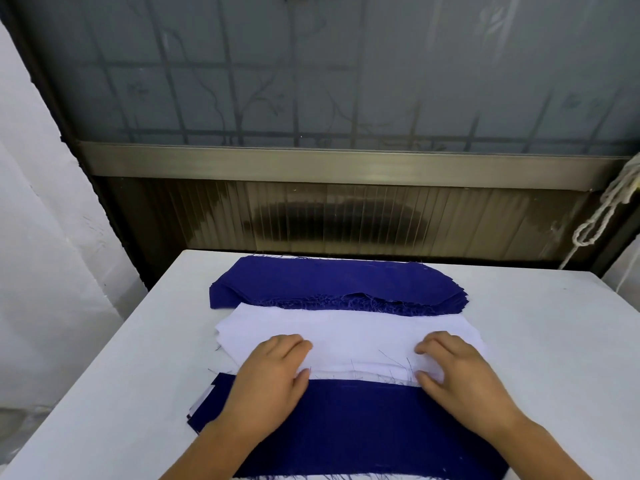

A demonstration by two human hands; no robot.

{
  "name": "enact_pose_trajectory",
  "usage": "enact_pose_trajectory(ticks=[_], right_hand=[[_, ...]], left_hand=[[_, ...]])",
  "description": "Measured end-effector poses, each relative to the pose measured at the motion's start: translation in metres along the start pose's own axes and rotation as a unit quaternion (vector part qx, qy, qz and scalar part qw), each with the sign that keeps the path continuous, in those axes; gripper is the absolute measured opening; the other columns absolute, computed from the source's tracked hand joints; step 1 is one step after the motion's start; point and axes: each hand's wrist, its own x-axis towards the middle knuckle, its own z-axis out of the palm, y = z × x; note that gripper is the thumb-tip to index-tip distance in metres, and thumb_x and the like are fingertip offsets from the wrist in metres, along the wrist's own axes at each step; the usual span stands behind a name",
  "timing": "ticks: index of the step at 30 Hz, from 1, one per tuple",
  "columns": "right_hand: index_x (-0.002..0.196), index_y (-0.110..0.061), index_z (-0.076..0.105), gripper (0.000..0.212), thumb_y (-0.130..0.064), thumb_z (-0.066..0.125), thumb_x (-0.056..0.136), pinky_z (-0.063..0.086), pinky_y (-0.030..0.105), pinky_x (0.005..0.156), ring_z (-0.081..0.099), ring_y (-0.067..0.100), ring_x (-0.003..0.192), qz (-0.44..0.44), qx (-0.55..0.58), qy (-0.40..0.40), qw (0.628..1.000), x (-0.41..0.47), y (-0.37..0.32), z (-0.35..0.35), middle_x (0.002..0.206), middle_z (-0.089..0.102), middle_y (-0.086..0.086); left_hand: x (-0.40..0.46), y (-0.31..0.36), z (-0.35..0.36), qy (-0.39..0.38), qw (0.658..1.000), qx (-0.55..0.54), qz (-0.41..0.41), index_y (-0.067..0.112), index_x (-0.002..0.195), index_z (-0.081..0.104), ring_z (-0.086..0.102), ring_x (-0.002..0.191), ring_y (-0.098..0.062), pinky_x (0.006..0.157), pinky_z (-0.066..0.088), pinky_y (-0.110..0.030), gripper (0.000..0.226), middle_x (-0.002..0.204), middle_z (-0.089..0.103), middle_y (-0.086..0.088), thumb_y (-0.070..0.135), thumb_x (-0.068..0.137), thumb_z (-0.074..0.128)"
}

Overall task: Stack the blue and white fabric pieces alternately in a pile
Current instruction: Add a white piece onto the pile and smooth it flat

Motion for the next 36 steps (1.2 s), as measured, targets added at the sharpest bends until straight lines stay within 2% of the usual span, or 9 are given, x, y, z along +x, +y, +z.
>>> enact_pose_trajectory(ticks=[4, 9, 13, 17, 21, 25, 29, 33, 36], right_hand=[[0.107, -0.021, 0.066, 0.029, -0.025, 0.073, 0.079, 0.044, 0.027, 0.093, 0.057, 0.01, 0.104, 0.009, 0.027, -0.045, 0.999, 0.01, 0.003, 0.011, 0.113, 0.057, -0.013], [0.106, -0.018, 0.071, 0.027, -0.012, 0.076, 0.08, 0.038, 0.017, 0.095, 0.059, 0.007, 0.108, 0.026, 0.039, 0.008, 0.999, -0.005, 0.016, 0.02, 0.118, 0.063, -0.012], [0.094, -0.013, 0.076, 0.012, -0.011, 0.066, 0.087, 0.041, 0.019, 0.088, 0.067, 0.014, 0.092, -0.008, -0.01, 0.086, 0.996, -0.005, 0.015, 0.023, 0.102, 0.071, -0.005], [0.086, -0.014, 0.074, 0.016, -0.019, 0.059, 0.086, 0.044, 0.018, 0.079, 0.065, 0.011, 0.084, -0.005, 0.01, 0.097, 0.995, -0.005, 0.016, 0.02, 0.093, 0.069, -0.009], [0.083, -0.016, 0.07, 0.007, -0.016, 0.063, 0.08, 0.043, 0.016, 0.077, 0.055, 0.003, 0.087, 0.002, 0.033, 0.109, 0.994, -0.005, 0.016, 0.019, 0.092, 0.064, -0.013], [0.09, -0.016, 0.072, 0.02, -0.025, 0.054, 0.09, 0.043, 0.016, 0.084, 0.055, -0.001, 0.095, 0.007, 0.066, 0.123, 0.99, -0.009, 0.014, 0.016, 0.099, 0.064, -0.014], [0.09, -0.013, 0.073, 0.027, -0.025, 0.05, 0.091, 0.044, 0.02, 0.086, 0.056, 0.002, 0.099, 0.004, 0.069, 0.149, 0.986, -0.01, 0.002, 0.003, 0.103, 0.066, -0.008], [0.083, -0.022, 0.07, 0.015, -0.021, 0.057, 0.09, 0.042, 0.01, 0.074, 0.057, -0.003, 0.088, 0.005, 0.092, 0.13, 0.987, -0.022, -0.013, -0.021, 0.095, 0.063, -0.02], [0.078, -0.033, 0.066, 0.029, -0.005, 0.073, 0.08, 0.04, 0.005, 0.058, 0.056, -0.007, 0.07, 0.04, 0.116, 0.049, 0.991, -0.037, -0.014, -0.038, 0.08, 0.061, -0.026]], left_hand=[[0.018, 0.008, 0.007, -0.051, 0.999, 0.013, 0.009, 0.024, 0.105, 0.074, 0.067, 0.097, -0.006, 0.082, 0.054, -0.022, 0.047, 0.109, 0.07, 0.01, 0.042, 0.063, 0.087], [0.013, -0.002, 0.015, -0.014, 1.0, -0.005, 0.003, 0.022, 0.105, 0.075, 0.067, 0.101, -0.008, 0.087, 0.054, -0.025, 0.035, 0.113, 0.07, 0.008, 0.025, 0.071, 0.084], [0.012, -0.005, 0.017, 0.023, 0.999, -0.024, 0.005, 0.019, 0.091, 0.077, 0.068, 0.087, -0.012, 0.076, 0.058, -0.026, 0.027, 0.099, 0.072, 0.007, 0.01, 0.066, 0.086], [0.012, -0.007, 0.018, 0.044, 0.998, -0.033, -0.004, 0.019, 0.076, 0.069, 0.058, 0.073, -0.009, 0.06, 0.052, -0.026, 0.022, 0.082, 0.064, 0.012, 0.003, 0.069, 0.082], [0.012, -0.007, 0.015, 0.056, 0.997, -0.043, -0.005, 0.02, 0.08, 0.07, 0.058, 0.075, -0.007, 0.065, 0.05, -0.022, 0.016, 0.084, 0.064, 0.013, 0.011, 0.073, 0.081], [0.01, -0.008, 0.012, 0.047, 0.998, -0.044, -0.015, 0.019, 0.086, 0.072, 0.059, 0.081, -0.007, 0.072, 0.049, -0.021, 0.02, 0.09, 0.066, 0.013, 0.006, 0.074, 0.08], [0.01, -0.007, -0.01, 0.051, 0.997, -0.048, -0.029, 0.018, 0.086, 0.073, 0.061, 0.077, -0.01, 0.067, 0.052, -0.023, 0.021, 0.087, 0.067, 0.011, 0.005, 0.072, 0.082], [0.001, -0.01, -0.05, -0.004, 0.996, -0.081, -0.029, 0.032, 0.082, 0.066, 0.05, 0.07, 0.001, 0.058, 0.045, -0.017, 0.008, 0.076, 0.058, 0.021, 0.025, 0.086, 0.068], [-0.006, -0.023, -0.078, -0.111, 0.982, -0.145, -0.048, 0.041, 0.088, 0.06, 0.054, 0.079, 0.003, 0.068, 0.043, -0.014, 0.004, 0.084, 0.059, 0.026, 0.038, 0.09, 0.061]])
